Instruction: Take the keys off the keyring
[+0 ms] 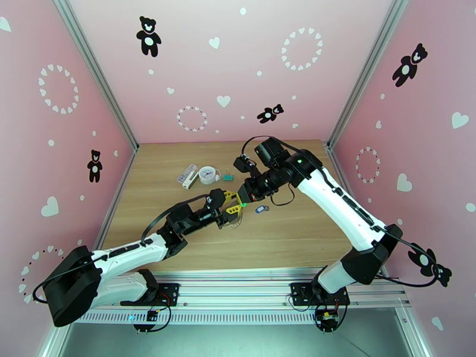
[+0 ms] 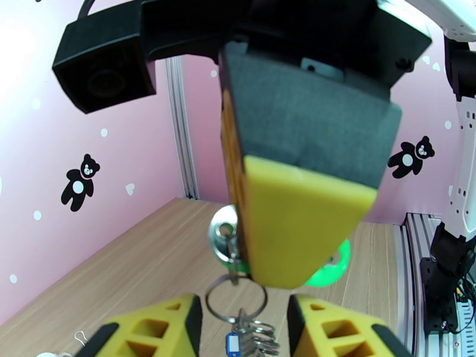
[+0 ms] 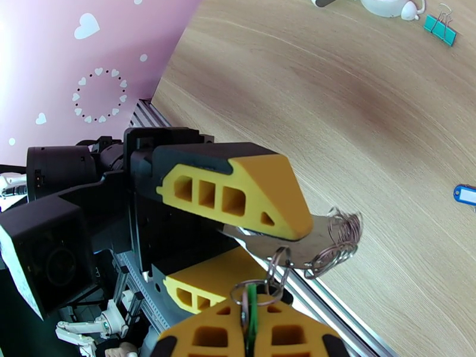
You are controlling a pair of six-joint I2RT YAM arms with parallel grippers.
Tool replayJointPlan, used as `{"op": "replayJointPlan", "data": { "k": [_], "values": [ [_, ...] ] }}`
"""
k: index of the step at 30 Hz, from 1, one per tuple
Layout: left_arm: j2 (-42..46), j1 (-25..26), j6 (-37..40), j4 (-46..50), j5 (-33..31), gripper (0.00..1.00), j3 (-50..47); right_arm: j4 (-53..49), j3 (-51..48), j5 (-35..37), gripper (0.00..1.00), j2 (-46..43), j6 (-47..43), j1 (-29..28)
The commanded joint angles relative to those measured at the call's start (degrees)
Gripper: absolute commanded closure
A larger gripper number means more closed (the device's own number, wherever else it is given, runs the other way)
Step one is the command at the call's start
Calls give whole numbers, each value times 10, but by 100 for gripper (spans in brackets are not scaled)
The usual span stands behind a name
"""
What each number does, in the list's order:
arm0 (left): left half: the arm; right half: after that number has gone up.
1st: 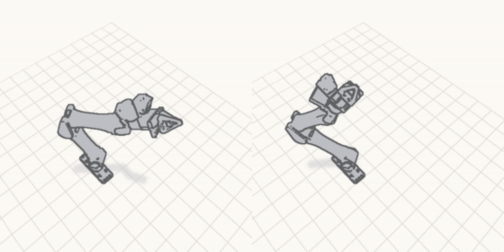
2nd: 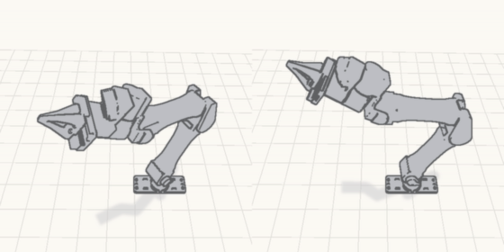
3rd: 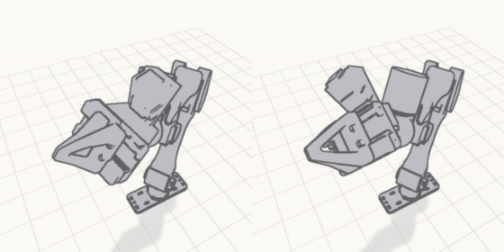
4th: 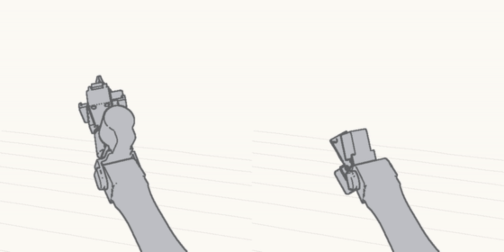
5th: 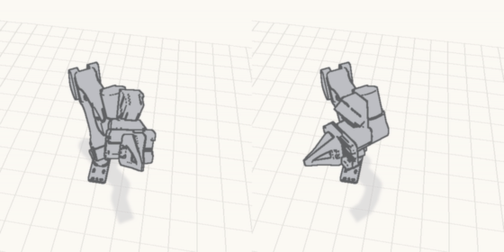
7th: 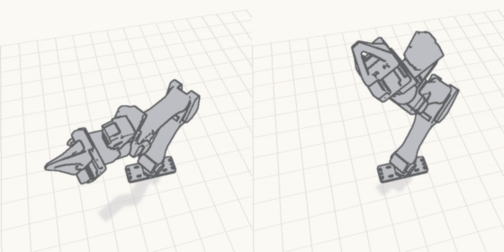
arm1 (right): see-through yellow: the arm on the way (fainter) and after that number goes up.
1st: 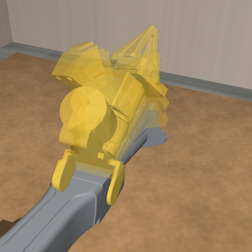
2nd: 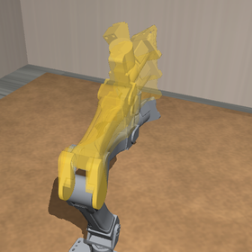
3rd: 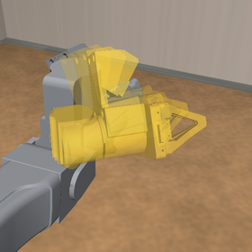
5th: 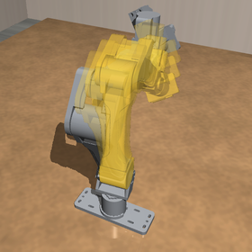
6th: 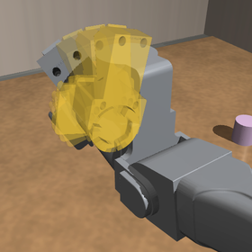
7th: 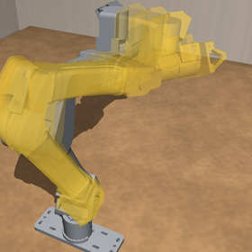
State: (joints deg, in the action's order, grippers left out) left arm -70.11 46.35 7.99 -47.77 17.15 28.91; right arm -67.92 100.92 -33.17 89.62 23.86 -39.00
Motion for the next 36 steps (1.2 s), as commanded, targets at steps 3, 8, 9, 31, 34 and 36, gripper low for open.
{"op": "replayJointPlan", "data": {
  "k": [3,8,9,31,34,36],
  "values": [
    [-14,5,11,-30,-22,56,22,9,11,11,100,2,10,-3],
    [-25,4,2,-35,-73,53,21,24,3,19,100,-2,15,-4],
    [-26,5,1,-38,-76,53,19,29,0,22,100,-4,16,-4],
    [2,4,-33,-16,-119,53,-2,96,-48,95,100,-45,9,-14],
    [12,5,-23,-16,-123,53,-11,101,-50,96,100,-50,22,-16],
    [18,4,-13,-16,-124,53,-13,99,-48,94,100,-52,27,-19]
  ]
}}
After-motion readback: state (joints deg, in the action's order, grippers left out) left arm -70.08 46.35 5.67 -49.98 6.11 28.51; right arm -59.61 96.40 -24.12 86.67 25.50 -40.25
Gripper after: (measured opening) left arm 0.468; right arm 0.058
